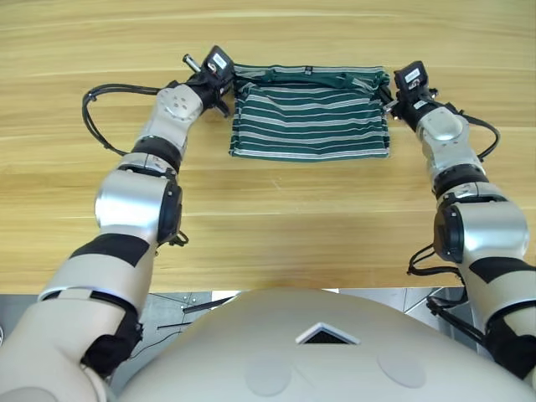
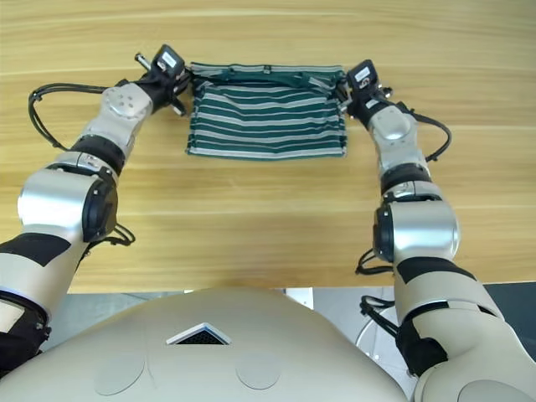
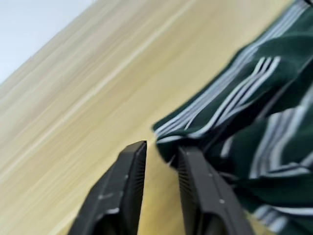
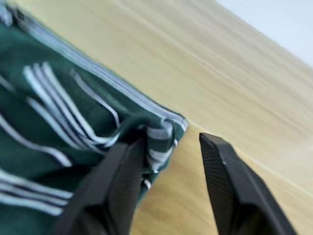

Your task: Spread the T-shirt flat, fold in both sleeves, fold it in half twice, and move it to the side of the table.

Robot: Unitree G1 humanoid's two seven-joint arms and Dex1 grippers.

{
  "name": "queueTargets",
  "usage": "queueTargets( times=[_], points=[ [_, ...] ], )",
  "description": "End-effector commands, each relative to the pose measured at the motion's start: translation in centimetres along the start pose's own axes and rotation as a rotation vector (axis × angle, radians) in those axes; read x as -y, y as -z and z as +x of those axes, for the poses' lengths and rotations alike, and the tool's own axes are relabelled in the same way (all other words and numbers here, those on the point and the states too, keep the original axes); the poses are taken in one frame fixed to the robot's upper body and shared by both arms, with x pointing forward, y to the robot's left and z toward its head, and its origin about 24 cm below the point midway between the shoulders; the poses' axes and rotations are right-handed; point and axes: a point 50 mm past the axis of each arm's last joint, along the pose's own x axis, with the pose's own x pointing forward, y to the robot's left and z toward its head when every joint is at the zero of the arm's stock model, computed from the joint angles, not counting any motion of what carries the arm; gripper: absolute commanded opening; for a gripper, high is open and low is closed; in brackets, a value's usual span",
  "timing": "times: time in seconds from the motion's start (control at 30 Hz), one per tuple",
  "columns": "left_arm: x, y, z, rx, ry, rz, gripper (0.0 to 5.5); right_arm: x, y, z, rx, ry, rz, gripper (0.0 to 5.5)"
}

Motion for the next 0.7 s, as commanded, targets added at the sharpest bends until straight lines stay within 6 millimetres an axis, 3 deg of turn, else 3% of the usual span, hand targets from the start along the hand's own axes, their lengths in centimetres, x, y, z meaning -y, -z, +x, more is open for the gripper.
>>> queueTargets(
  times=[0.03, 0.23, 0.33, 0.43, 0.57, 0.7],
  points=[
    [-1.9, -1.4, 0.0, 0.039, -0.050, -0.142, 1.82, 0.4, -1.3, 0.5, 0.056, -0.004, 0.102, 2.67],
    [-2.7, -3.5, 0.3, 0.149, -0.095, -0.397, 2.68, 0.5, -2.8, 1.4, 0.099, 0.031, 0.220, 3.68],
    [-3.6, -4.9, 0.2, 0.285, -0.111, -0.601, 3.13, 2.2, -3.6, 1.0, 0.189, 0.152, 0.343, 4.18],
    [-3.2, -5.1, 0.0, 0.391, -0.043, -0.655, 3.63, 3.8, -3.5, 0.2, 0.251, 0.241, 0.425, 4.75],
    [-2.6, -4.4, -1.0, 0.533, 0.062, -0.601, 3.84, 4.4, -3.8, -1.0, 0.335, 0.188, 0.256, 5.38],
    [-2.6, -3.2, -2.4, 0.643, 0.121, -0.503, 3.84, 3.3, -3.9, -2.5, 0.387, 0.008, -0.113, 5.38]
  ],
)
